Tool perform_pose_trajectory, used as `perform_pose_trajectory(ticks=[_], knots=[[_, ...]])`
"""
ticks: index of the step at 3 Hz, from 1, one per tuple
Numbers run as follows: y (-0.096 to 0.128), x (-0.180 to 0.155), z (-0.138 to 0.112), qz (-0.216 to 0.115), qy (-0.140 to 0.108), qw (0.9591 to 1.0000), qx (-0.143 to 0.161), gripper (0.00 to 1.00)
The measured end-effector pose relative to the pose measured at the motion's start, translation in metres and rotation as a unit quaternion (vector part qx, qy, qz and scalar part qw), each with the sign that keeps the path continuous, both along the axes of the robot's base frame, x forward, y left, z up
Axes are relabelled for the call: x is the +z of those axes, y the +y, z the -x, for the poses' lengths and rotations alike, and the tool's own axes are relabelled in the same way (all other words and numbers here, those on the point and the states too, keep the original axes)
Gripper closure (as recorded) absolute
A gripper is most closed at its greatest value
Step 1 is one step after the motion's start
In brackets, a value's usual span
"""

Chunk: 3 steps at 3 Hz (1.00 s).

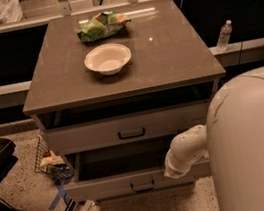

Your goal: Open middle drawer

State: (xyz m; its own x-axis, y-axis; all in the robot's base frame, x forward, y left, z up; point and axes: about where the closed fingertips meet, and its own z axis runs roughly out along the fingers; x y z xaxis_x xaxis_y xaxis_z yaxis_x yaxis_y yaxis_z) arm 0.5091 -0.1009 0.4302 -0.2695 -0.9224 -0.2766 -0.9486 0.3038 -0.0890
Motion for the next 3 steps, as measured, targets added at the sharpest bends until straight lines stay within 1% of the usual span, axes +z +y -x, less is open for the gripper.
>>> perform_pose_trajectory(ticks=[1,2,3], knots=[[0.0,0.0,0.0,0.0,0.0,1.0,0.0,0.86],[0.0054,-0.0015,-0.0011,0.0,0.005,1.0,0.0,1.0],[0.0069,-0.0001,0.002,0.0,0.011,0.9999,0.001,1.0]])
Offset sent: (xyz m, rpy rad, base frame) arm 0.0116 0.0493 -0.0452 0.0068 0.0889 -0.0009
